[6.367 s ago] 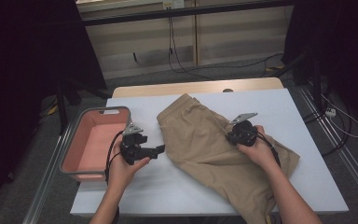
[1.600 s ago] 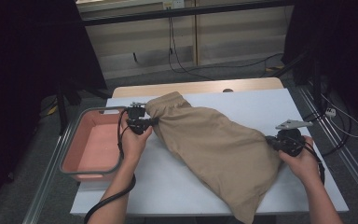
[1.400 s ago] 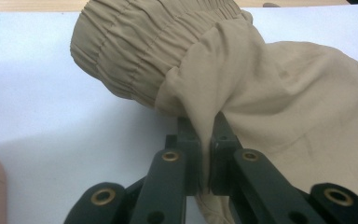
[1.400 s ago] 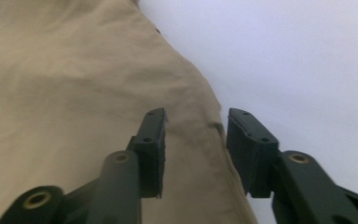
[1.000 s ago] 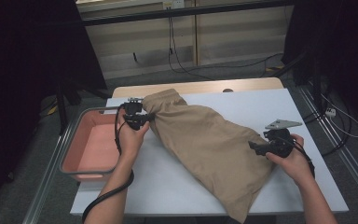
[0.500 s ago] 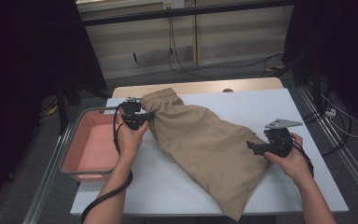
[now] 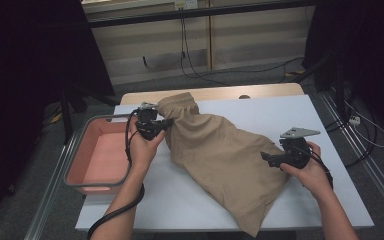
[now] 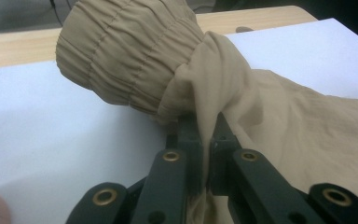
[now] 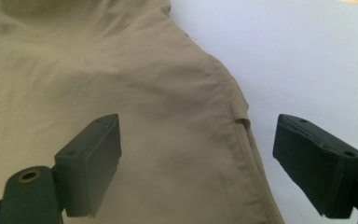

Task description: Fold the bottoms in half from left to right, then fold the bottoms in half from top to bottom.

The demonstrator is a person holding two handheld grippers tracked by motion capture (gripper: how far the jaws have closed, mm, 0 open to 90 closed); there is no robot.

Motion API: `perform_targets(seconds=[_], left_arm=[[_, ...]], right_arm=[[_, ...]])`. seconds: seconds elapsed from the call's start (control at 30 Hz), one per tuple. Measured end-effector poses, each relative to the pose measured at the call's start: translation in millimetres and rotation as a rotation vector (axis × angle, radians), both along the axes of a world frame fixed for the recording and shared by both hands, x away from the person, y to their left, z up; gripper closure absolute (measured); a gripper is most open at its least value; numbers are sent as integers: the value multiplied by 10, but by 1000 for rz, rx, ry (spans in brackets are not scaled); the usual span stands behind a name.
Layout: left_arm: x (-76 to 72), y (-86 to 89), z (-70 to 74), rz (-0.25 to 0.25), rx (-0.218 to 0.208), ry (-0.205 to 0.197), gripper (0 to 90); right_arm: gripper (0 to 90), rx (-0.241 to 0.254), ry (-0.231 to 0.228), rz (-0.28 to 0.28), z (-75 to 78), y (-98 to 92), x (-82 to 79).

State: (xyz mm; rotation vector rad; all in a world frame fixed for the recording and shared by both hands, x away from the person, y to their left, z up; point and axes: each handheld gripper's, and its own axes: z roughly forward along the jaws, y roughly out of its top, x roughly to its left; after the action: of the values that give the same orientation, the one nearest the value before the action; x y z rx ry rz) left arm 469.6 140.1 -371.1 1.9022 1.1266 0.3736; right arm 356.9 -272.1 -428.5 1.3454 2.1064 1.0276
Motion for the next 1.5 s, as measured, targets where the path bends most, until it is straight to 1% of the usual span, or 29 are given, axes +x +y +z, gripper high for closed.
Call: perform_targets(seconds=[0.07, 0.13, 0.27, 0.3, 0.33, 0.4, 0.47, 0.53, 0.6, 0.67, 0.7, 0.73, 0.77, 0.8, 0.83, 0.9, 0.93, 0.97, 1.0, 1.03, 1.1, 1.17, 1.2, 1.3, 1.33, 1.37, 1.43, 1.47, 1.5], left_arm=[[-29, -21, 10, -23, 9, -2, 871], [-57, -44, 12, -33, -8, -8, 871], [-119, -114, 16, -68, -5, -18, 871], [-135, -137, 16, -71, -15, -20, 871], [-148, -149, 19, -80, -9, -24, 871], [-174, -181, 18, -85, -17, -28, 871], [-198, -197, 17, -101, -15, -32, 870], [-224, -215, 14, -119, 2, -40, 871], [-261, -248, 8, -137, 9, -46, 871], [-296, -289, -12, -155, 2, -52, 870], [-320, -309, -21, -180, 11, -54, 870], [-343, -331, -29, -186, 9, -58, 871], [-369, -352, -37, -207, 21, -62, 871], [-402, -380, -47, -225, 22, -62, 870], [-440, -421, -67, -257, 36, -68, 870], [-513, -498, -108, -296, 56, -83, 870], [-545, -529, -126, -313, 60, -76, 870], [-578, -563, -150, -343, 76, -80, 870], [-621, -604, -183, -360, 74, -85, 870], [-665, -643, -222, -387, 97, -86, 870], [-717, -690, -288, -423, 115, -92, 869], [-747, -724, -380, -456, 120, -78, 865], [-758, -728, -406, -460, 117, -75, 861], [-784, -729, -502, -478, 113, -48, 844], [-788, -726, -527, -479, 116, -46, 838], [-788, -724, -551, -477, 116, -33, 838], [-791, -718, -574, -476, 108, -28, 836], [-791, -716, -585, -480, 116, -29, 834], [-797, -720, -601, -472, 108, -24, 828]], right_arm=[[151, -1, 1, 1, -3, 5, 5], [150, -1, 0, 7, -4, 11, 8], [150, 1, -3, 13, 4, 29, 4], [149, 1, -5, 13, 7, 32, 6], [148, 2, -7, 15, 9, 34, 8], [148, 0, -7, 17, 7, 42, 8], [148, -2, -5, 19, 3, 45, 10], [148, -1, -5, 20, 4, 49, 10], [148, -4, -7, 22, 5, 52, 15], [148, -5, -8, 21, 4, 58, 19], [148, -4, -7, 23, 4, 62, 20], [148, -6, -9, 28, 3, 69, 22], [148, -8, -9, 29, 3, 73, 22], [148, -8, -10, 30, 2, 79, 23], [148, -9, -9, 34, 1, 85, 23], [148, -12, -4, 35, -2, 95, 21], [148, -16, -6, 38, -6, 99, 22], [148, -17, -6, 40, -7, 102, 21], [148, -18, -5, 39, -7, 107, 18], [148, -19, -5, 39, -5, 110, 16], [148, -20, -9, 43, -2, 116, 15], [148, -23, -9, 46, -2, 127, 15], [148, -25, -9, 48, -5, 134, 17], [148, -35, -8, 53, -11, 150, 17], [148, -37, -7, 51, -13, 153, 17], [148, -37, -4, 50, -13, 154, 17], [148, -37, -6, 51, -13, 156, 17], [148, -36, -6, 52, -12, 161, 16], [147, -39, -8, 56, -11, 164, 16]])
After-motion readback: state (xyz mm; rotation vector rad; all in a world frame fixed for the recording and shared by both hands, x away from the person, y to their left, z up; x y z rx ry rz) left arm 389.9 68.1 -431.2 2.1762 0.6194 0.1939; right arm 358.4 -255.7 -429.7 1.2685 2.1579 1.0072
